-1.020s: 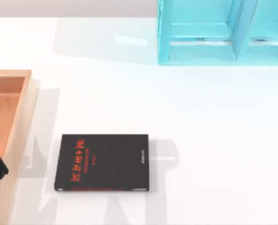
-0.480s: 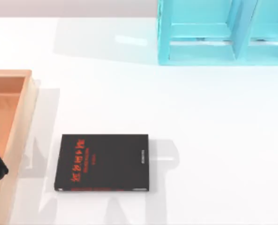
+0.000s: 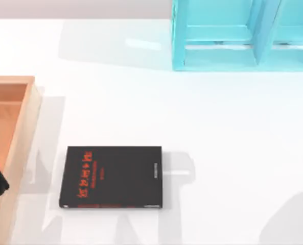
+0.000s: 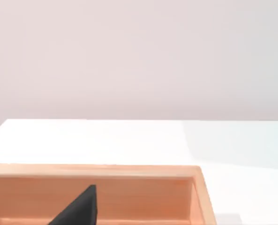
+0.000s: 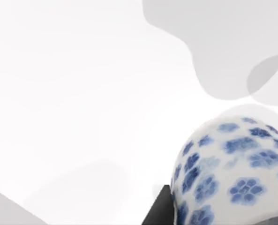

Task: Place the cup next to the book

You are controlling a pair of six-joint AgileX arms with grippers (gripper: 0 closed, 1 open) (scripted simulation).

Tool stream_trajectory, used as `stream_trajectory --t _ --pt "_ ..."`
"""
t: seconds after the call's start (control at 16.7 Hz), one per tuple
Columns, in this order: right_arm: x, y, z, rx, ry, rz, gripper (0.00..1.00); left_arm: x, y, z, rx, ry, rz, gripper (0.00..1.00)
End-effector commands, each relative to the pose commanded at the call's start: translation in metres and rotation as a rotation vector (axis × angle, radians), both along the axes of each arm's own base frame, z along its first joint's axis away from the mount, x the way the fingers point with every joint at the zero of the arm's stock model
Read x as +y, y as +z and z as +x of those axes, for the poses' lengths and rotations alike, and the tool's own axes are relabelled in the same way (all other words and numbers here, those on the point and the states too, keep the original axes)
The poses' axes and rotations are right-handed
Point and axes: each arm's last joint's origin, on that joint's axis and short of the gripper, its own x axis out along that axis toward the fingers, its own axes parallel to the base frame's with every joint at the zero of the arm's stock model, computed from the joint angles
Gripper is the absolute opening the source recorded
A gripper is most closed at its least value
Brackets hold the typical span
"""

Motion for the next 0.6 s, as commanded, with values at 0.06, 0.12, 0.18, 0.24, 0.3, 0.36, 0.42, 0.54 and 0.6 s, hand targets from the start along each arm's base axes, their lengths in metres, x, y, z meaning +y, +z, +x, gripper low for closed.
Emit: stream_trajectory --t 0.06,0.12,0.18,0.24,0.3,0.36,0.42,0.54,0.6 --pt "0.014 -0.002 0.011 0.01 0.157 0.007 0.0 0.0 0.0 0.0 0.0 0.0 0.0 1.0" --pt "0.029 -0.004 0.021 0.023 0.325 0.016 0.0 0.0 0.0 0.0 0.0 0.0 0.0 1.0" --pt "0.046 -0.007 0.031 0.036 0.503 0.03 0.0 0.0 0.0 0.0 0.0 0.0 0.0 1.0" --pt "0.064 -0.01 0.04 0.051 0.691 0.047 0.0 0.0 0.0 0.0 0.0 0.0 0.0 1.0" --pt "0.083 -0.013 0.049 0.066 0.886 0.068 0.0 0.0 0.0 0.0 0.0 0.0 0.0 1.0" --pt "0.103 -0.016 0.056 0.079 1.085 0.091 0.0 0.0 0.0 0.0 0.0 0.0 0.0 1.0" --pt "0.124 -0.018 0.062 0.091 1.286 0.118 0.0 0.0 0.0 0.0 0.0 0.0 0.0 1.0" --pt "0.166 -0.023 0.071 0.106 1.69 0.175 0.0 0.0 0.0 0.0 0.0 0.0 0.0 1.0" --pt "0.187 -0.024 0.074 0.109 1.89 0.203 0.0 0.0 0.0 0.0 0.0 0.0 0.0 1.0"
